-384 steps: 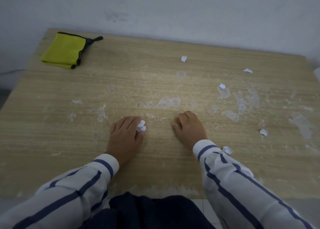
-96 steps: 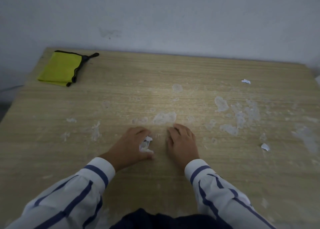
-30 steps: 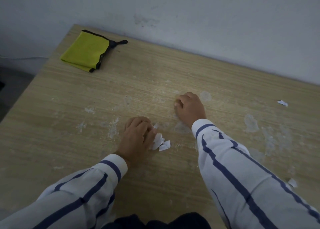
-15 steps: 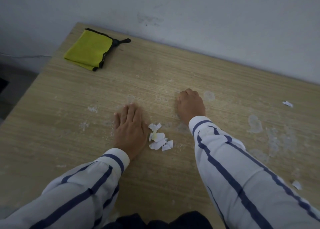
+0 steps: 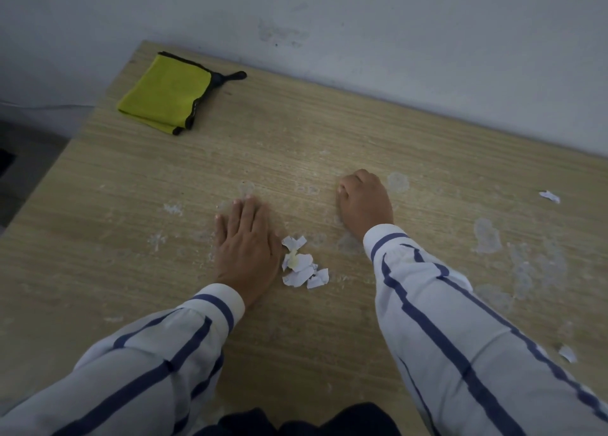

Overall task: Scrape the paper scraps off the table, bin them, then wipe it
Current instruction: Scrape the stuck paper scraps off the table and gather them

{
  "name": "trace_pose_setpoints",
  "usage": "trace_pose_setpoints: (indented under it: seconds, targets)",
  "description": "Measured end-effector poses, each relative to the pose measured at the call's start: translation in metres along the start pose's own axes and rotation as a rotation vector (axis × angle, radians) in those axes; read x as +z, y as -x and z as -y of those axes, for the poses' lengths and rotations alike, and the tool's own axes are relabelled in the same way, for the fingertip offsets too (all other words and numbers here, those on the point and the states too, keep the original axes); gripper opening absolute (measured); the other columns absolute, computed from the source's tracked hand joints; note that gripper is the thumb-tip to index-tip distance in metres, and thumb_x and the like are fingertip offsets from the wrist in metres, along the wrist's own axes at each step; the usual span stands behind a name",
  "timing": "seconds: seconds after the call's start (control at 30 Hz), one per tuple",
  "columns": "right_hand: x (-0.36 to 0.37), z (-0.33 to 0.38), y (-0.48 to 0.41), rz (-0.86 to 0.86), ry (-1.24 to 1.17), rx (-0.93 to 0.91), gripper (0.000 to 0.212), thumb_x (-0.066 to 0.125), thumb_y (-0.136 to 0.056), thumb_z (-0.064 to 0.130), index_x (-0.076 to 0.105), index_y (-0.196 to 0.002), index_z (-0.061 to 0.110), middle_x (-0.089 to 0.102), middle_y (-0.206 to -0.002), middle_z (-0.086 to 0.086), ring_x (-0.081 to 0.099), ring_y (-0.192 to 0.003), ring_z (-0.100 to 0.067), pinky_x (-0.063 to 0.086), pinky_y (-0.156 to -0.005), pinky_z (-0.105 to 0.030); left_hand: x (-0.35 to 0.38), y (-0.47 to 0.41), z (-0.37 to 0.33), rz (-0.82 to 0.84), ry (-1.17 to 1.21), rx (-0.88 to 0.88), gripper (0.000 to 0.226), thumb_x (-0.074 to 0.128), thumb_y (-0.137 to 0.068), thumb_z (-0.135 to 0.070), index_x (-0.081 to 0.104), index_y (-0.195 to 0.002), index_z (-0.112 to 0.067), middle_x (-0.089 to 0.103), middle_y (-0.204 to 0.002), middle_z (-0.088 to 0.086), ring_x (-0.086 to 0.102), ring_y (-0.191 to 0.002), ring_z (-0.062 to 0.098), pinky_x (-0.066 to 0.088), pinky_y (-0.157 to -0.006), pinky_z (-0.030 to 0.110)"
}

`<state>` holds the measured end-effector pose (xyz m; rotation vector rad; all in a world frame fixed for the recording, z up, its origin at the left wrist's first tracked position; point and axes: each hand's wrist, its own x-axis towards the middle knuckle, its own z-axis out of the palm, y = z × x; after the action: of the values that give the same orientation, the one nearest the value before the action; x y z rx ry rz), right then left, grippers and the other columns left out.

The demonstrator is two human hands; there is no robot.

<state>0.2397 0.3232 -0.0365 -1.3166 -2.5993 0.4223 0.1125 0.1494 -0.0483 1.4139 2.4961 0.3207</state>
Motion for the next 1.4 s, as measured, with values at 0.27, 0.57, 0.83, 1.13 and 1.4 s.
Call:
trace_pose_setpoints:
  seconds: [0.27, 0.57, 0.83, 1.13, 1.4]
  targets:
    - [-0.003, 0.004, -0.012, 0.003, -0.151, 0.174, 0.015, 0.043, -0.085, 0.002, 0.056, -0.079, 0.008, 0.055, -0.096, -0.011, 0.050, -0.090, -0.027, 0.036, -0.075, -0.030, -0.001, 0.000, 0.000, -0.015, 0.034, -0.005, 0.055, 0.030, -0.097, -0.034, 0.021, -0.147, -0.013, 0.009, -0.157, 0.005, -0.003, -0.144, 0.023, -0.008, -0.114, 0.043]
    - [-0.030, 0.011, -0.004, 0.102, -0.750, 0.550, 0.019, 0.050, -0.092, 0.020, 0.055, -0.075, 0.017, 0.055, -0.074, 0.004, 0.050, -0.067, -0.012, 0.039, -0.065, -0.024, -0.002, -0.001, -0.001, 0.002, 0.025, -0.004, 0.055, 0.028, -0.098, -0.035, 0.019, -0.147, -0.014, 0.008, -0.157, 0.006, -0.003, -0.144, 0.024, -0.006, -0.115, 0.045]
    - [-0.030, 0.037, 0.064, 0.316, -0.952, 0.541, 0.020, 0.050, -0.093, 0.015, 0.056, -0.074, 0.014, 0.054, -0.066, -0.001, 0.047, -0.060, -0.012, 0.042, -0.063, -0.026, -0.006, 0.001, -0.002, 0.022, 0.014, 0.002, 0.055, 0.027, -0.097, -0.036, 0.020, -0.147, -0.013, 0.008, -0.157, 0.005, -0.003, -0.144, 0.023, -0.007, -0.114, 0.045]
    - [0.003, 0.062, 0.126, 0.036, -0.330, 0.070, 0.018, 0.046, -0.089, 0.010, 0.058, -0.075, 0.005, 0.054, -0.081, -0.006, 0.050, -0.073, -0.019, 0.040, -0.065, -0.022, -0.006, 0.013, 0.007, 0.028, 0.033, 0.098, 0.056, 0.028, -0.097, -0.035, 0.020, -0.146, -0.011, 0.012, -0.157, 0.004, 0.001, -0.144, 0.019, -0.005, -0.115, 0.043]
    - [0.011, 0.067, 0.130, 0.064, -0.014, -0.130, 0.028, 0.036, -0.084, 0.019, 0.062, -0.081, 0.008, 0.061, -0.081, -0.010, 0.054, -0.069, -0.027, 0.045, -0.061, -0.037, -0.003, 0.016, 0.012, 0.019, 0.000, 0.133, 0.054, 0.030, -0.098, -0.037, 0.023, -0.146, -0.012, 0.015, -0.156, 0.004, 0.004, -0.144, 0.022, -0.003, -0.114, 0.044]
